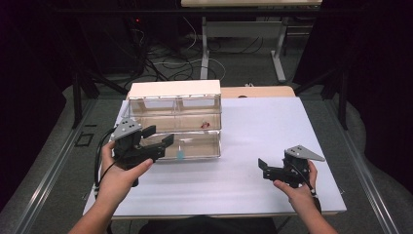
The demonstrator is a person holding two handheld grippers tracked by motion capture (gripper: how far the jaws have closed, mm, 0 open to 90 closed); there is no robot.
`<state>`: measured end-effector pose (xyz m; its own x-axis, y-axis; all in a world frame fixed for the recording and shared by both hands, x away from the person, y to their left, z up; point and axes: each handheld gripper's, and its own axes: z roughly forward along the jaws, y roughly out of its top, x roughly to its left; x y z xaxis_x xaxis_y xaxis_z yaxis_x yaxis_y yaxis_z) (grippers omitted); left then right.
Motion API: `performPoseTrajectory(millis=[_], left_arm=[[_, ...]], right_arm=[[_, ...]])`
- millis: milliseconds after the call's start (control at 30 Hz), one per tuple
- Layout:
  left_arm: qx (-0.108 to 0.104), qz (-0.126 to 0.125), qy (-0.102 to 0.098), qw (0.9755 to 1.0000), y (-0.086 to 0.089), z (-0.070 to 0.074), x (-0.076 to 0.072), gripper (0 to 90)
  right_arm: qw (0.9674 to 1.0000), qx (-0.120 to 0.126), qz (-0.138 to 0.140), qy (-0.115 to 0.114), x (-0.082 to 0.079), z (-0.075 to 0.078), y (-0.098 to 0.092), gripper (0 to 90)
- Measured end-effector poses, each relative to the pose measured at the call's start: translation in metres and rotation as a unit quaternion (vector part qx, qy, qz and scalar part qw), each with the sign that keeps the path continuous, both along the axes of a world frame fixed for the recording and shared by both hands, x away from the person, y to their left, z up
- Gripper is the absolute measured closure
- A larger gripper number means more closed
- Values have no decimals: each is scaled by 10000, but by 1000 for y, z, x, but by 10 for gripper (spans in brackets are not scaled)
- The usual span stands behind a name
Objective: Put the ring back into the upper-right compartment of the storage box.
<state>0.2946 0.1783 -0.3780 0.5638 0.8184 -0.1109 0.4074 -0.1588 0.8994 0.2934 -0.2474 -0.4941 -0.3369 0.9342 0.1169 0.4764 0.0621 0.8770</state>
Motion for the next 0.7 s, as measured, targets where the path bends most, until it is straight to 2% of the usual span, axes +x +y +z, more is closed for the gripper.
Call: performPoseTrajectory(millis=[333,700], left_arm=[[-30,456,-4,9990,33,-11,-4,191],[-110,732,24,9973,63,-35,-2,66]], right_arm=[[10000,-31,2,38,-1,0,0,0],[10000,-11,-2,19,0,0,0,0]])
